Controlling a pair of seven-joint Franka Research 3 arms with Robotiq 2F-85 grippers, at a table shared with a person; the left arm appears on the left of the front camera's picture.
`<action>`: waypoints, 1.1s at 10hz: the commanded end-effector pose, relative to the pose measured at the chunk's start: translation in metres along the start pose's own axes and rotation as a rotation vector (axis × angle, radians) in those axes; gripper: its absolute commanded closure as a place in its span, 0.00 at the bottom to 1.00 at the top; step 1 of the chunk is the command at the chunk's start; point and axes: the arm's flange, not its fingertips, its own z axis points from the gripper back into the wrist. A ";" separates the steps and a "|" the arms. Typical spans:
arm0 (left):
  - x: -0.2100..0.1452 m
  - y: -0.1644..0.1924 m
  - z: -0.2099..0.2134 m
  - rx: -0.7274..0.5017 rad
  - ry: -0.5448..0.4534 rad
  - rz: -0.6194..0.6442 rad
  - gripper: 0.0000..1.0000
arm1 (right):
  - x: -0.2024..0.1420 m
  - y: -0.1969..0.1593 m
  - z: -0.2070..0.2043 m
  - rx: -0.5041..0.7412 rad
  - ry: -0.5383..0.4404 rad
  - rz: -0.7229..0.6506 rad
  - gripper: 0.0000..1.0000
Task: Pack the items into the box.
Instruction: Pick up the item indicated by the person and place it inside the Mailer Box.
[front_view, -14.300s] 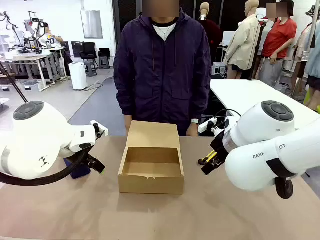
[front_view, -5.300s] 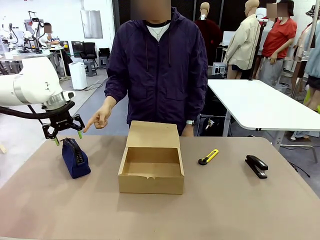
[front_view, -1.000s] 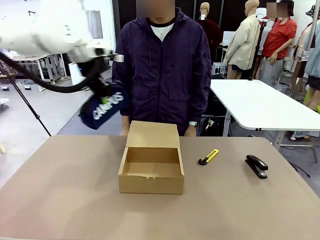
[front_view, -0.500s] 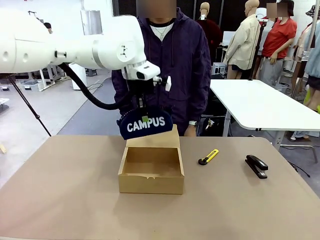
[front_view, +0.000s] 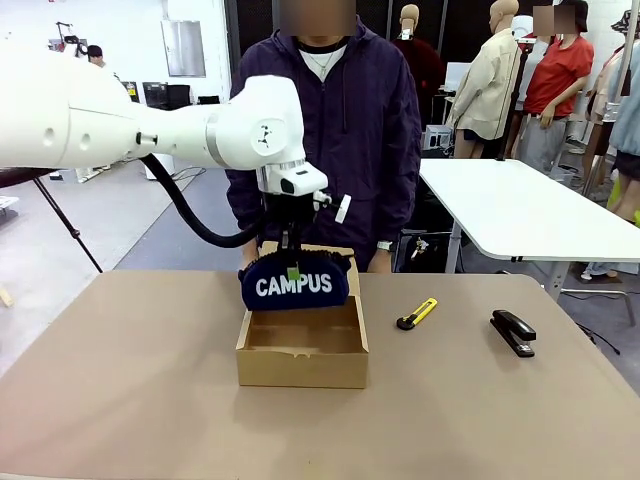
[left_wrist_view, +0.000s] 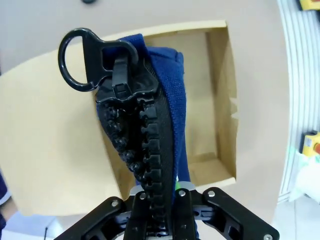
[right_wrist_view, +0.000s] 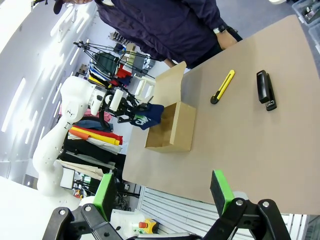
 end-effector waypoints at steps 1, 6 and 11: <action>0.002 0.002 -0.014 -0.092 -0.010 -0.053 1.00 | 0.004 0.002 -0.001 0.028 -0.024 0.024 0.00; 0.026 0.011 -0.063 -0.181 0.055 -0.085 1.00 | 0.004 0.002 -0.001 0.028 -0.024 0.024 0.00; 0.031 0.016 -0.072 -0.224 0.105 -0.076 0.00 | 0.004 0.002 -0.001 0.028 -0.024 0.024 0.00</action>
